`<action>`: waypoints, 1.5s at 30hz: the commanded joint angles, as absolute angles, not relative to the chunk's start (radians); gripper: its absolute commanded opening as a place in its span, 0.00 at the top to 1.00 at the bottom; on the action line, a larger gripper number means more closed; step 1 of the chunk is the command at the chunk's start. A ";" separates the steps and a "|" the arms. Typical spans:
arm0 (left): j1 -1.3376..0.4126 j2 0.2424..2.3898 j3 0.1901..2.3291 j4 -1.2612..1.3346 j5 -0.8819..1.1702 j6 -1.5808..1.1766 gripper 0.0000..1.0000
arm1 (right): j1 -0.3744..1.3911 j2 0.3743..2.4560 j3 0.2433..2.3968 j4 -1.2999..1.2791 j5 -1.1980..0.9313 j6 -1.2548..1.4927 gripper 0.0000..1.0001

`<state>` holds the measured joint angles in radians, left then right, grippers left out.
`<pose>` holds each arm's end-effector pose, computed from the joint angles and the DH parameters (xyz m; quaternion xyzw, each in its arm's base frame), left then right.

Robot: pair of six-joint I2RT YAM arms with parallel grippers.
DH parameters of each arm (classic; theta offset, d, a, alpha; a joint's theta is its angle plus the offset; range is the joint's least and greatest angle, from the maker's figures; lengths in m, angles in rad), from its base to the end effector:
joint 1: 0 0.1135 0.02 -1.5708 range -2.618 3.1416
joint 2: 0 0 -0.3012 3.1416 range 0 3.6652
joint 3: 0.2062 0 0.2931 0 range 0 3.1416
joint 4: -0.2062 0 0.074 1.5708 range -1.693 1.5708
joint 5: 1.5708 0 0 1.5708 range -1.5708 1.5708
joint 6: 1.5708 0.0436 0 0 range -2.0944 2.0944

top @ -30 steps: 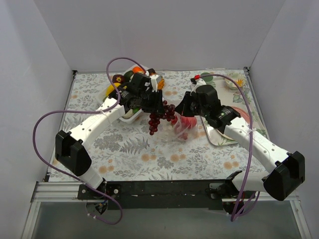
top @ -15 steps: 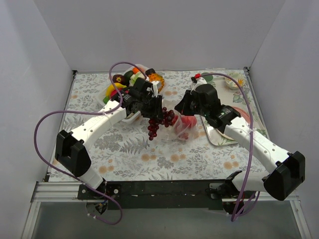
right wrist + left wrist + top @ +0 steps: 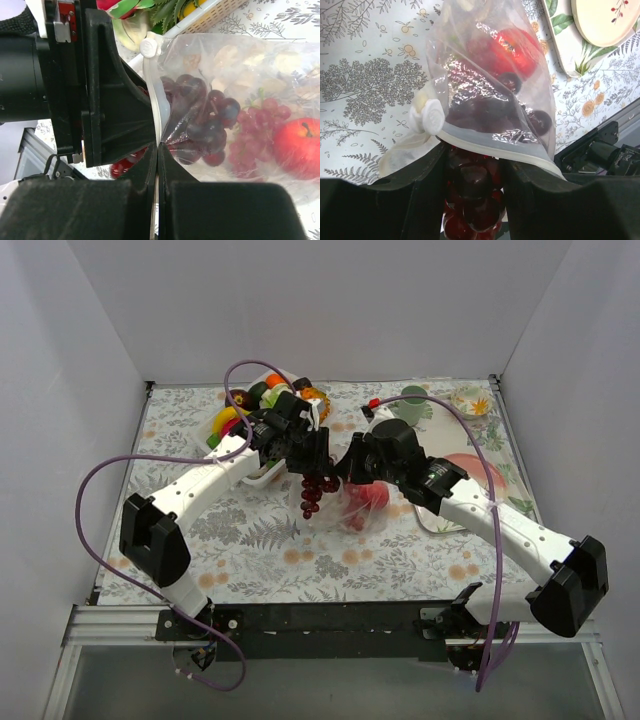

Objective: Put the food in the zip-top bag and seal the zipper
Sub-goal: Place the fake fruit in the zipper food storage bag, then adjust the zipper food storage bag at the center of the board.

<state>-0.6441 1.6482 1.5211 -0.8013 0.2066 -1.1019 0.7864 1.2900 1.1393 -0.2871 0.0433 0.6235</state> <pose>0.3188 -0.2506 0.3435 -0.1824 0.9266 -0.3035 0.1268 0.2384 0.2362 0.3693 -0.0570 0.8417 0.3338 0.4205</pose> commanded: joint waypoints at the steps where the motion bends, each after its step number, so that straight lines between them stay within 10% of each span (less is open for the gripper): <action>1: -0.650 1.615 1.555 -0.764 0.166 -1.137 0.55 | 0.793 1.287 1.196 -0.213 -0.038 0.669 0.99; 10: -0.656 1.614 1.560 -0.727 0.138 -1.170 0.53 | 0.793 1.269 1.235 -0.213 -0.057 0.709 0.99; 18: -0.661 1.529 1.591 -0.733 0.176 -1.160 0.27 | 0.706 1.240 1.203 -0.230 -0.066 0.712 0.99; 26: -0.658 1.405 1.497 -0.799 -0.156 -1.166 0.39 | 0.680 1.206 1.193 -0.238 -0.078 0.700 0.99; 45: -0.635 1.335 1.163 -0.712 -0.120 -1.264 0.51 | 0.680 1.155 1.126 -0.221 -0.081 0.703 0.99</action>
<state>-0.6384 1.3968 1.1839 -0.7403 -0.1234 -1.2469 0.6807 1.1812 1.1213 -0.3077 -0.0635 0.7006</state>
